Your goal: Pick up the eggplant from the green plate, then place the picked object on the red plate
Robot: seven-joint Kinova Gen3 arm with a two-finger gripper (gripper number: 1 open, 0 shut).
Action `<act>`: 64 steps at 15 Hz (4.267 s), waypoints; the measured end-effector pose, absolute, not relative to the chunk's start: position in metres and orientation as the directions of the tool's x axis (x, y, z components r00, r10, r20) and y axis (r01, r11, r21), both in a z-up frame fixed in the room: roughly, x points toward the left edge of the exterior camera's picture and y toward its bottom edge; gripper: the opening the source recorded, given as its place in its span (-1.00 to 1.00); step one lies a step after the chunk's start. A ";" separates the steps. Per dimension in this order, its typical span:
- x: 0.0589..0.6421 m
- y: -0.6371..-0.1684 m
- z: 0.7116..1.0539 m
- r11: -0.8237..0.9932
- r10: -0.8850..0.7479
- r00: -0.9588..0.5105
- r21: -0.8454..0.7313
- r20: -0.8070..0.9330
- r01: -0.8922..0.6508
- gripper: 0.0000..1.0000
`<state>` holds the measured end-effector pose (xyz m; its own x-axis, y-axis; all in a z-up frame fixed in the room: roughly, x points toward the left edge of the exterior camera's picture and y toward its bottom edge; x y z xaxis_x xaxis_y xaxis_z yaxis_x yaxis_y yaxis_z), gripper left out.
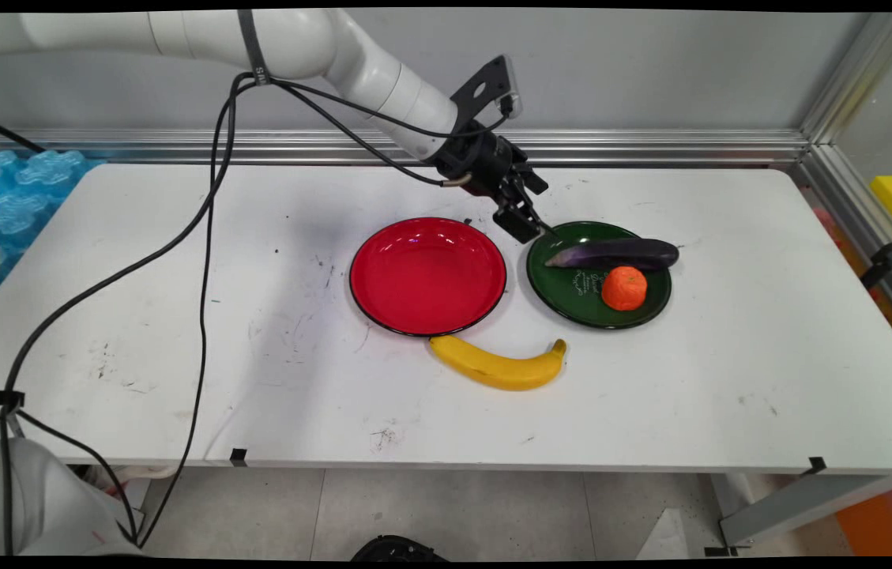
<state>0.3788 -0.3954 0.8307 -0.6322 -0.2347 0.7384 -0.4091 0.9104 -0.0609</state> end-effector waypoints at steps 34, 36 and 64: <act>0.299 -0.479 0.726 0.937 -0.127 -0.685 -0.139 0.717 -0.320 -1.00; 0.300 -0.478 0.730 0.937 -0.124 -0.686 -0.143 0.717 -0.319 -1.00; 0.520 -0.383 0.804 0.940 -0.158 -0.769 -0.144 0.619 -0.309 -1.00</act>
